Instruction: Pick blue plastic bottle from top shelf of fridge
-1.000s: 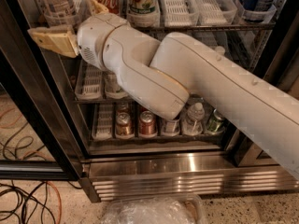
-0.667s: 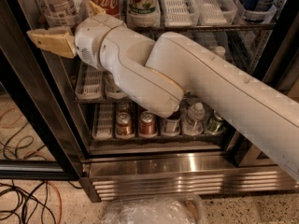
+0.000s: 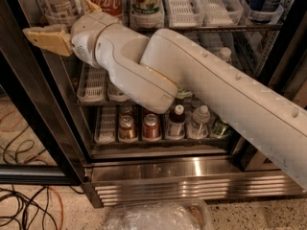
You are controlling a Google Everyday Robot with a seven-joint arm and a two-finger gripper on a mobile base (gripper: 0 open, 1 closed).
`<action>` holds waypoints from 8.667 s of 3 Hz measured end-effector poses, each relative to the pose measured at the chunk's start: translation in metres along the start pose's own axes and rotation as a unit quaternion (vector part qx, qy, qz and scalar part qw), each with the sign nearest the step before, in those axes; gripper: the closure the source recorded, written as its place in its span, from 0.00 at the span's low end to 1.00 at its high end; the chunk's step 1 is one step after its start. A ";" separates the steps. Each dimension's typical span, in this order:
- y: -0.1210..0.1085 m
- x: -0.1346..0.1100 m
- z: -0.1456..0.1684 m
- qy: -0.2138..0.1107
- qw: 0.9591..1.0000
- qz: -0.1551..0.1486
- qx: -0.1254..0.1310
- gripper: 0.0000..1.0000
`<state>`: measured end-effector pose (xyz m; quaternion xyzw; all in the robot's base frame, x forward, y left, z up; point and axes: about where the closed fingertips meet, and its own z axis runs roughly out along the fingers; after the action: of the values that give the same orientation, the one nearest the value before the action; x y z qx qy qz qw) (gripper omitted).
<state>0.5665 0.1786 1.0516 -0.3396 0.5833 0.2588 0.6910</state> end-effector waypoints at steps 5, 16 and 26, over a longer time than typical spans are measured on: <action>-0.006 -0.006 0.030 -0.027 0.997 0.025 0.061 0.19; -0.027 -0.017 0.013 -0.084 0.983 0.035 0.162 0.33; -0.061 -0.003 0.060 -0.027 0.981 0.029 0.188 0.24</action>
Offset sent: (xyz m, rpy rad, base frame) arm 0.0193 0.0182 0.0046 0.0684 -0.0339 -0.0337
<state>0.6495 0.1864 1.0702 -0.1799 0.6120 0.1736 0.7503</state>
